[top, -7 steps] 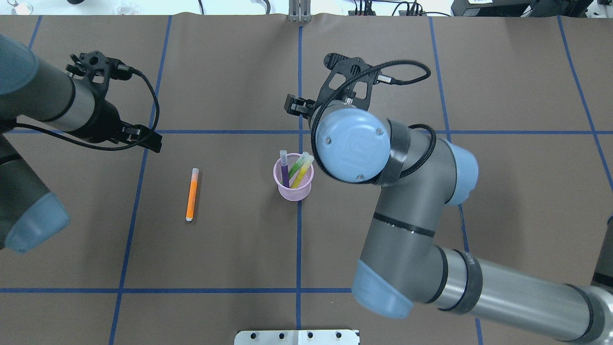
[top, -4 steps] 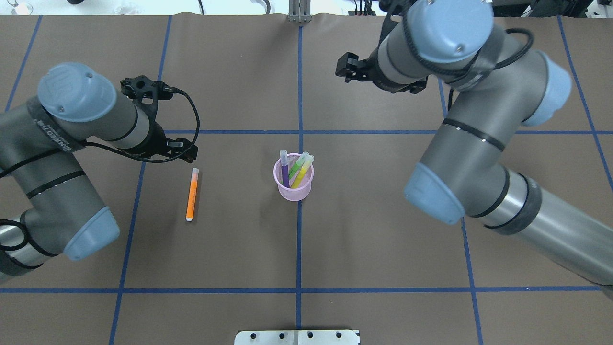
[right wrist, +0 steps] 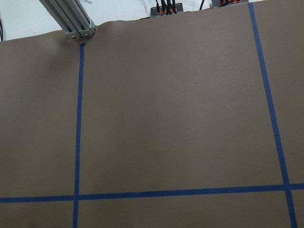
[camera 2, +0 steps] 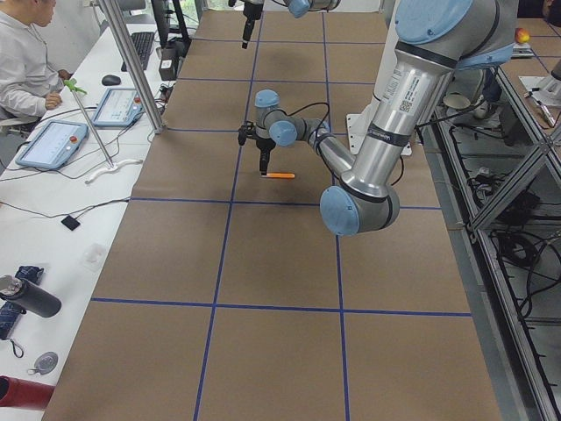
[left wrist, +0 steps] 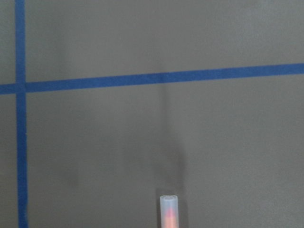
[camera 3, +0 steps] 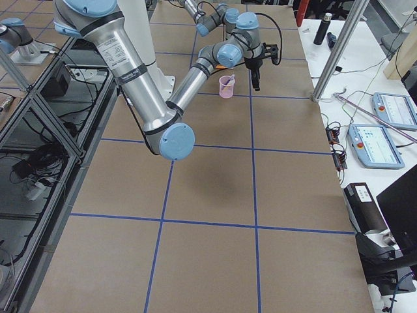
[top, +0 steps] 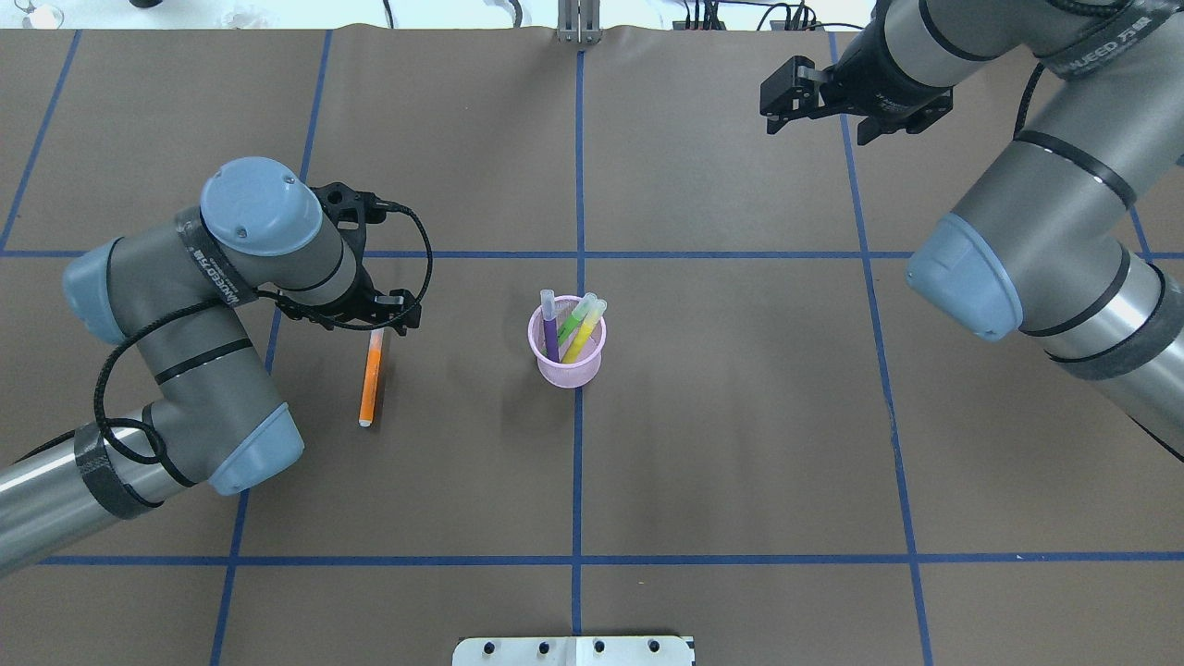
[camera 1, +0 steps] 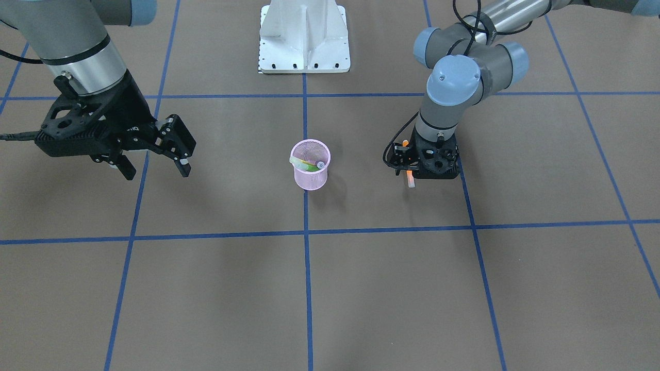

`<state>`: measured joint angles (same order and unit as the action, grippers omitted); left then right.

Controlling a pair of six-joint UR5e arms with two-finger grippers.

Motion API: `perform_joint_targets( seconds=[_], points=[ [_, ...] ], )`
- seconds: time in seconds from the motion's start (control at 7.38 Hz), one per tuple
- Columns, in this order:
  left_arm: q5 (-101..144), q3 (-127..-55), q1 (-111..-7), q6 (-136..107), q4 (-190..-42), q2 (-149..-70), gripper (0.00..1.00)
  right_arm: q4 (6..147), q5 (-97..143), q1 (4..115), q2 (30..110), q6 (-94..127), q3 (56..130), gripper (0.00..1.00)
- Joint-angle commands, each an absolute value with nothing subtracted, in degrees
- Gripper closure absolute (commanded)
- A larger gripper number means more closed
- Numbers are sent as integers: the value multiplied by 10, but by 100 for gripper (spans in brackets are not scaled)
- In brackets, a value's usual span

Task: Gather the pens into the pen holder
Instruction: 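Grasp the orange marker with the left gripper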

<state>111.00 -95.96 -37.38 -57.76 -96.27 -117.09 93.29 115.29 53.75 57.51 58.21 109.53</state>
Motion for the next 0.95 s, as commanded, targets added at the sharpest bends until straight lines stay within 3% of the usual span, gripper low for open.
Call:
perform_joint_targets(
  seconds=[0.0, 0.14, 0.81],
  points=[
    [1110, -953, -367, -577, -971, -1172, 27, 933, 1152, 540, 579, 578, 1100, 0],
    [1110, -948, -365, -575, -971, -1172, 39, 933, 1151, 540, 580, 578, 1100, 0],
    [1111, -933, -364, -571, -980, -1171, 46, 933, 1149, 540, 583, 578, 1100, 0]
  ],
)
